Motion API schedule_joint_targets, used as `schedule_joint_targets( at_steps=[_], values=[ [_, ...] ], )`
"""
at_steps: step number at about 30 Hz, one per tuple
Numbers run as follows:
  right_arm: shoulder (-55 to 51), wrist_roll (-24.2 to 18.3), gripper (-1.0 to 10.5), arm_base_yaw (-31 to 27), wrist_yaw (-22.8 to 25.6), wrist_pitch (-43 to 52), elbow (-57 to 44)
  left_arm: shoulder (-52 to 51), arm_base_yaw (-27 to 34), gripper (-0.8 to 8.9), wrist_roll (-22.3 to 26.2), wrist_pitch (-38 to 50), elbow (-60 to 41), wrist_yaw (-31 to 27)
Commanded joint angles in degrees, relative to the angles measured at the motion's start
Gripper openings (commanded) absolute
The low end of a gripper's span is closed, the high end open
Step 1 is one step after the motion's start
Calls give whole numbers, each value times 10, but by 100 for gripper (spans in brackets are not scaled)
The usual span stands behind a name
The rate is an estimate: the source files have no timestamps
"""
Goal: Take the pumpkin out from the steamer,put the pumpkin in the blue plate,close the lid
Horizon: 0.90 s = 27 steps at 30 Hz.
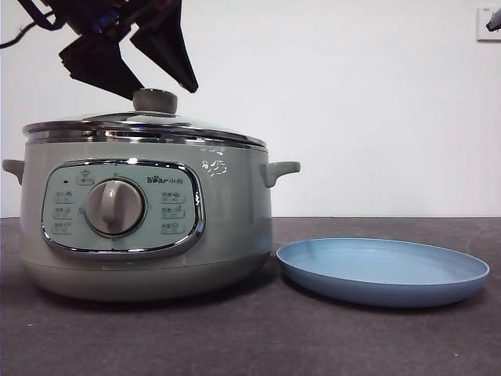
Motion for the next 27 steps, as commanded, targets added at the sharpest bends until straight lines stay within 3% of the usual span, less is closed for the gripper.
schedule_joint_targets(
  at_steps=[1,8,17,27],
  values=[
    [0,4,441,0,-1,2,1,5,-5,407,12,-5,0,-16],
    [0,4,441,0,-1,2,1,9,-6,382,23,-14,0,-35],
    [0,4,441,0,-1,1,1,11,-6,1,37,-17,0,-34],
    [1,9,441,0,-1,-2,1,2,-6,-13,37,1,1,-34]
  ],
)
